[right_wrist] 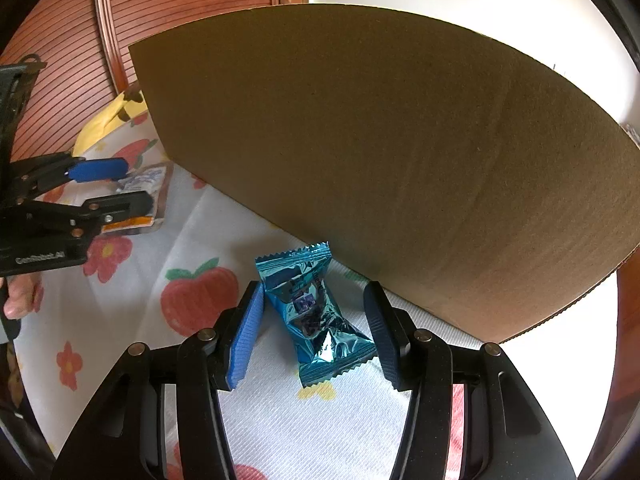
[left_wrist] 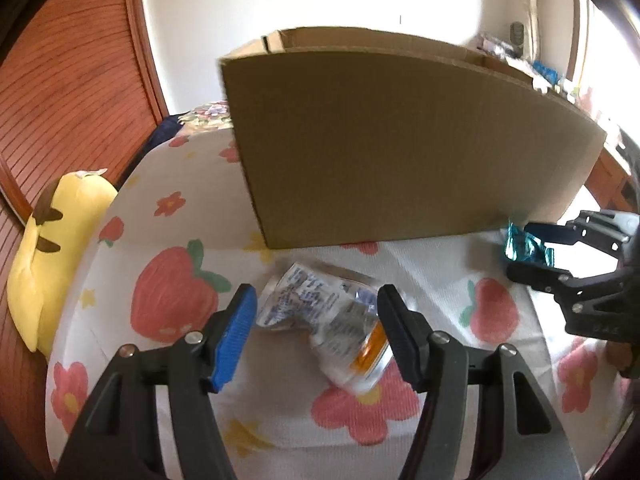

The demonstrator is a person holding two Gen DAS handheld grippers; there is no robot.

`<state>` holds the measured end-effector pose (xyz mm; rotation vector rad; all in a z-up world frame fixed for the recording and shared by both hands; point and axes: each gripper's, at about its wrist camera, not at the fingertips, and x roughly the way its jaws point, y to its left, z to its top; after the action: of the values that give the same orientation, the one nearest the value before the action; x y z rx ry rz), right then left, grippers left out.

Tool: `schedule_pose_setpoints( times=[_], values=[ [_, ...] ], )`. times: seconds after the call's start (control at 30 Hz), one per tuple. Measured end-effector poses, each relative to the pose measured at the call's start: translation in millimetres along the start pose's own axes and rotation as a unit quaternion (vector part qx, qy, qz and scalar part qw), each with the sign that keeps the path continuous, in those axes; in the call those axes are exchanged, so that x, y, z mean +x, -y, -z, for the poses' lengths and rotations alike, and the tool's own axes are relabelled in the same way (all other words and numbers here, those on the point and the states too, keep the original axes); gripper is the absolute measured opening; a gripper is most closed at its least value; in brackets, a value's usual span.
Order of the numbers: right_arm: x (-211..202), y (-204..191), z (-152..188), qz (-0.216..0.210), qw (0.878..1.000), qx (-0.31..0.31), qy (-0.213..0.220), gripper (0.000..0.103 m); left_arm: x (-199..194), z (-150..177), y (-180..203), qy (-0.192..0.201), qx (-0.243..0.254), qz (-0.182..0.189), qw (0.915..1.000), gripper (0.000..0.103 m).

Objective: Organize snacks
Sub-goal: 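Close left tool on clear foil packet while right tool closes on teal candy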

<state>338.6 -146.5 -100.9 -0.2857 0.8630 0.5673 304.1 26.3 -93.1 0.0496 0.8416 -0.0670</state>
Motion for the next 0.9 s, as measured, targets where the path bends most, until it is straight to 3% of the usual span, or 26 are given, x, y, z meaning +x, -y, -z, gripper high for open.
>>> schedule_pose_setpoints(
  times=[0.3,0.57,0.67,0.9],
  values=[
    [0,0,0,0.0,1.0,0.0,0.0,0.052,-11,2,-12,0.006,-0.032,0.016,0.9993,0.064],
    [0,0,0,0.0,1.0,0.001,-0.001,0.053,3,2,-15,-0.023,-0.058,0.033,0.9975,0.064],
    [0,0,0,0.0,1.0,0.001,-0.001,0.053,9,4,-14,-0.035,-0.059,0.038,0.9969,0.064],
    [0,0,0,0.0,1.0,0.001,-0.002,0.053,8,6,-7,-0.022,-0.043,0.028,0.9984,0.064]
  ],
)
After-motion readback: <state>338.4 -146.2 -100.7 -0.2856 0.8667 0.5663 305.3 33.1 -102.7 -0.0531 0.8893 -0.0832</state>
